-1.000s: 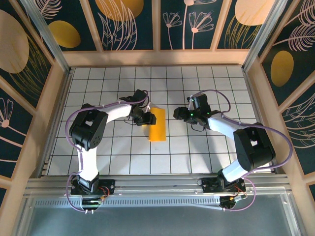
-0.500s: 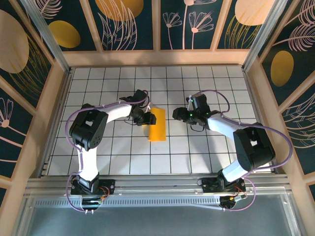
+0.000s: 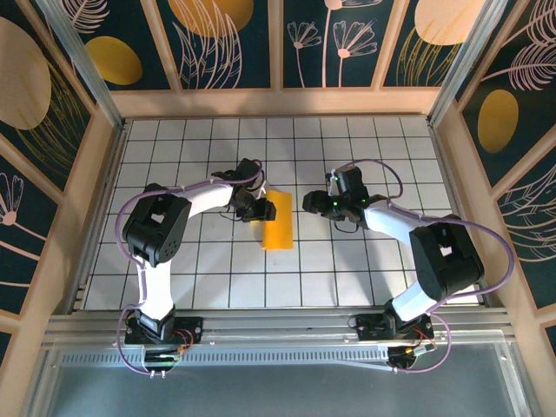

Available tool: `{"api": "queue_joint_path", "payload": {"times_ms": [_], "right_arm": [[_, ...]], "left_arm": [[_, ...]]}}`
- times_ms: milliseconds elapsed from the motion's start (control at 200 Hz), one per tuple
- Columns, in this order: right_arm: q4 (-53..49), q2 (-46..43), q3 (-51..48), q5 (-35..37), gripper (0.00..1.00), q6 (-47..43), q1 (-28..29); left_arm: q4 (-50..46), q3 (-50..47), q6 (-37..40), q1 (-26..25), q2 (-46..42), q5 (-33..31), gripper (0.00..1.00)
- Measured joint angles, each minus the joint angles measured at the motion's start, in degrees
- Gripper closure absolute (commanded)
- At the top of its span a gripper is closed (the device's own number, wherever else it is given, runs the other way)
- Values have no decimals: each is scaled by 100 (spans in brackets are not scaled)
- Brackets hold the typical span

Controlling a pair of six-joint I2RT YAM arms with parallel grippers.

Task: Fold a paper plane with a square sheet of paper (fold left side to right side)
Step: First fold in half a square sheet of paper at the center of the table.

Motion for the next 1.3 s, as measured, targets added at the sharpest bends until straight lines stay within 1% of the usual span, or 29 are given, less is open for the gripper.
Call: {"api": "queue_joint_path", "payload": {"times_ms": [721,961,1296], "right_arm": [[-2,2,2,0,40,-2,7],[-2,11,15,0,40,-2,7],[-7,11,50,0,40,-2,7]], "left_arm": [[-2,-2,44,-22,-7,-57,52],[-7,-7,42,-50,-20,-157,55],[-11,-7,42,-52,-22,-188,55]]}}
